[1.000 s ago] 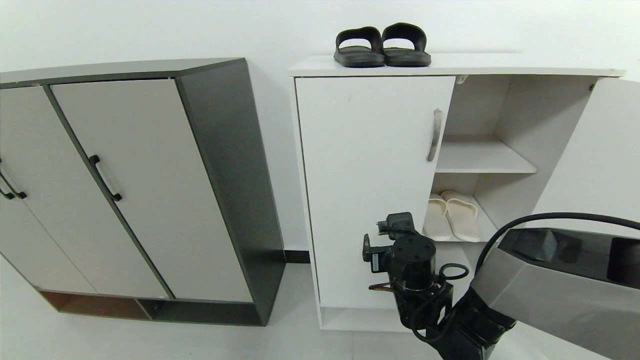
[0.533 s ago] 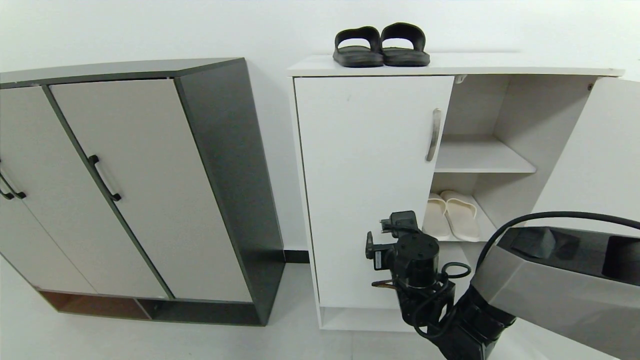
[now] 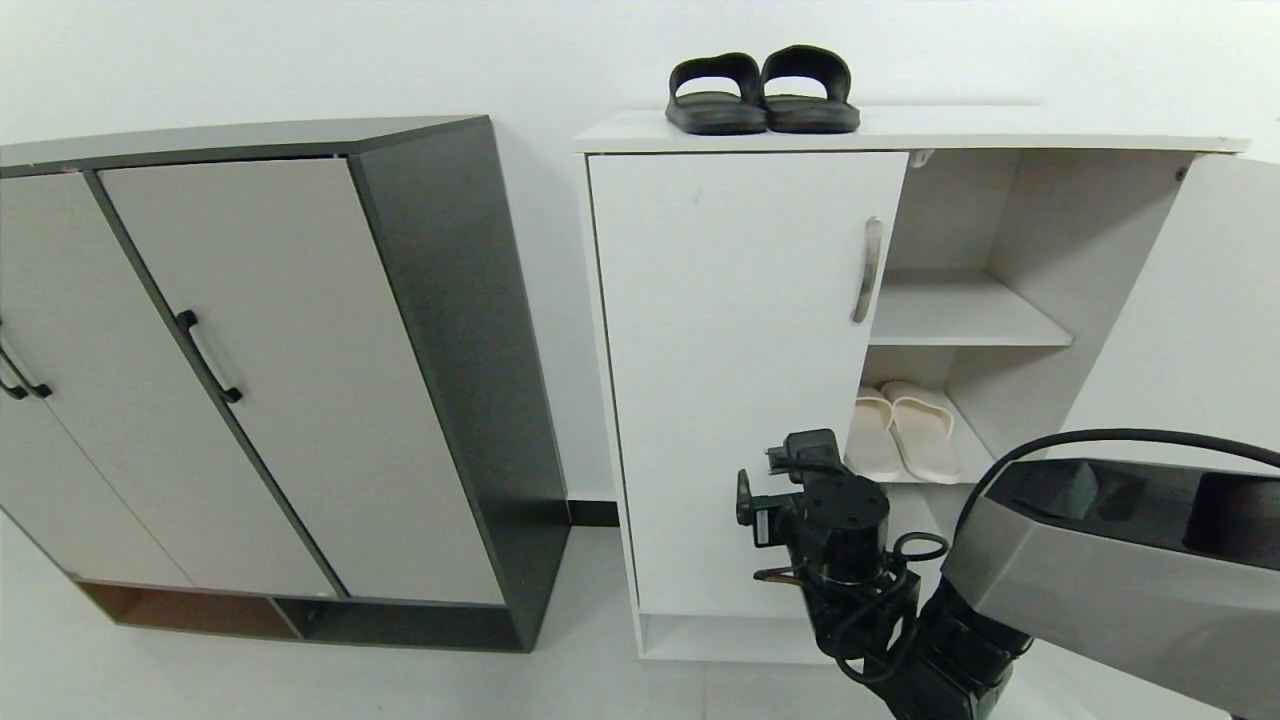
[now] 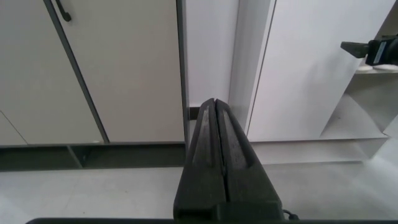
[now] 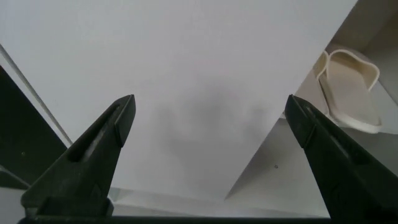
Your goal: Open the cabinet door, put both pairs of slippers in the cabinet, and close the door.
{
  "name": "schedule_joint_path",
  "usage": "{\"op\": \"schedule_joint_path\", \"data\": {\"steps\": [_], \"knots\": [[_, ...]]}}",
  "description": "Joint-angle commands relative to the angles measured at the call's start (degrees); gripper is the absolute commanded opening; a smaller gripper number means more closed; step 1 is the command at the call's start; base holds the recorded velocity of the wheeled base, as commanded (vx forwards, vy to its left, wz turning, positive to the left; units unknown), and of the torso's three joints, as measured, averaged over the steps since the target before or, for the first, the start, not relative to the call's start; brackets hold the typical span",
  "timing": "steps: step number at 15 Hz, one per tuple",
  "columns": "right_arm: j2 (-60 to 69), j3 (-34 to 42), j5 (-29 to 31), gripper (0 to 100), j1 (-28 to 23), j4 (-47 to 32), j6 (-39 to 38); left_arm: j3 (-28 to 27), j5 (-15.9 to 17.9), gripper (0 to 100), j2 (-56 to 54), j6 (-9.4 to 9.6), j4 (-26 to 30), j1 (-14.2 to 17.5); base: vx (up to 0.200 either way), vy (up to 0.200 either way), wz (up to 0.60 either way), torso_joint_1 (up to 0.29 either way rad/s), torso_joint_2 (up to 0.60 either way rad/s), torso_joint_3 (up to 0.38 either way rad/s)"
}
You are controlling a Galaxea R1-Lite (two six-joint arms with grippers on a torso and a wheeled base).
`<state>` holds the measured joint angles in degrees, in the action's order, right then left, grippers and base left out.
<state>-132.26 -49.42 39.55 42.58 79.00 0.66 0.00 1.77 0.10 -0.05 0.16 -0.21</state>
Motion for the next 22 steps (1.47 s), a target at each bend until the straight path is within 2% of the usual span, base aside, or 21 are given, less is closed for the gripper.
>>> {"op": "schedule_joint_path", "data": {"steps": [1,4,8,22], "knots": [[-0.28,0.03,0.00,100,0.05,0.02,0.04,0.00,-0.01,0,0.08,-0.04,0.02,0.03,0.000,0.000,0.00,0.000,0.00,0.000],[-0.11,-0.15,0.00,100,0.40,0.55,1.10,0.00,-0.01,0,0.08,-0.04,0.02,0.03,0.000,0.000,0.00,0.000,0.00,0.000],[-0.02,-0.06,0.00,100,0.48,0.55,1.19,0.00,-0.01,0,0.08,-0.04,0.02,0.03,0.000,0.000,0.00,0.018,-0.20,-0.293],[-0.02,0.20,0.09,100,0.40,0.72,1.80,0.00,-0.01,0,0.08,-0.04,0.02,0.03,0.000,0.000,0.00,0.121,-0.48,-0.337]]}}
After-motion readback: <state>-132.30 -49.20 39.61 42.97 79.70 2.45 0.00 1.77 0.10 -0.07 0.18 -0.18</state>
